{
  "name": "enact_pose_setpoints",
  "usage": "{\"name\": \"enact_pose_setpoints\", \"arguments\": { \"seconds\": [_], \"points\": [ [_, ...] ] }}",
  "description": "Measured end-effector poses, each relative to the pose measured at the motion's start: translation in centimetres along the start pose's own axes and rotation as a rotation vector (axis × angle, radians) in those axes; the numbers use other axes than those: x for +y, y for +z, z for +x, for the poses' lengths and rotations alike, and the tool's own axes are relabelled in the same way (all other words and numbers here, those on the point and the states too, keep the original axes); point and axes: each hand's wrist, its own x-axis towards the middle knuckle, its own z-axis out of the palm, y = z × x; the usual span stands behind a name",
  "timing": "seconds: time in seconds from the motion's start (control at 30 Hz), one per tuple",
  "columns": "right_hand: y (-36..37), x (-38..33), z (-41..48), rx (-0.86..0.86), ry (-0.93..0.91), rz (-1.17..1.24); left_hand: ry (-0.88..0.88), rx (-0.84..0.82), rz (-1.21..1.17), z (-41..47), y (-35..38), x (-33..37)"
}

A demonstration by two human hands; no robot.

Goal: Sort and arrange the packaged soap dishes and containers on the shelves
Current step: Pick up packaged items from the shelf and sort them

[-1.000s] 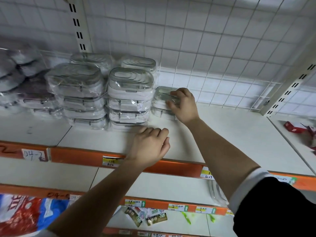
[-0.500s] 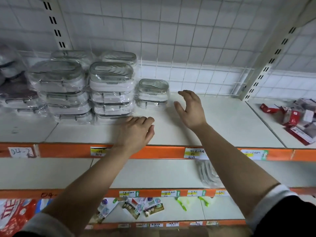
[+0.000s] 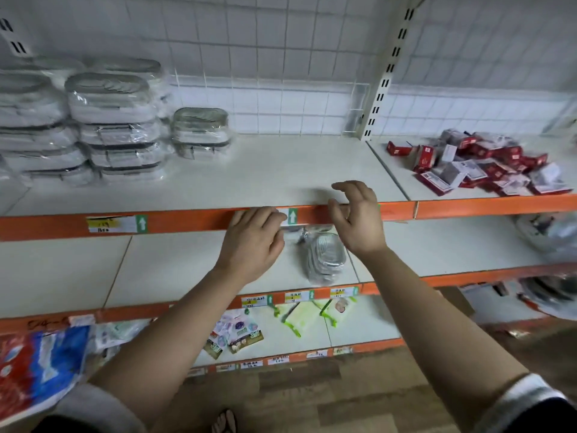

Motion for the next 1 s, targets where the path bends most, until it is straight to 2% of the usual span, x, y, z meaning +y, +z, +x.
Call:
{"name": "enact_pose_setpoints", "arguments": {
  "seconds": [0.13,0.3,0.47,0.6,0.8,1.0],
  "points": [
    [-1.6,2.2,-4.2,0.058,0.007,-0.003,-0.004,-0.049,-0.008,-2.0,1.9,3.5],
    [-1.0,5.1,-8.0,-0.006,0.098,-0.001,-0.04,-0.176,-0.01,-3.8,4.8,5.4],
    [2.8,8.6,-9.7,-0.188,0.217,-0.049,-0.083,-0.231,-0.017,-4.5,8.8,5.2],
    [6.7,11.2,-9.8,-0.258,0.302,-0.053,-0.092,-0.277,-0.018,-4.2,12.7,4.0],
    [12.0,15.6,-7.8,-0.307,0.333,-0.128,-0.106,-0.309,-0.056,-3.1,18.6,2.2],
    [16.9,18.5,-7.7,-0.235,0.389,-0.168,-0.135,-0.258,-0.106,-3.4,24.6,0.6]
  ]
}}
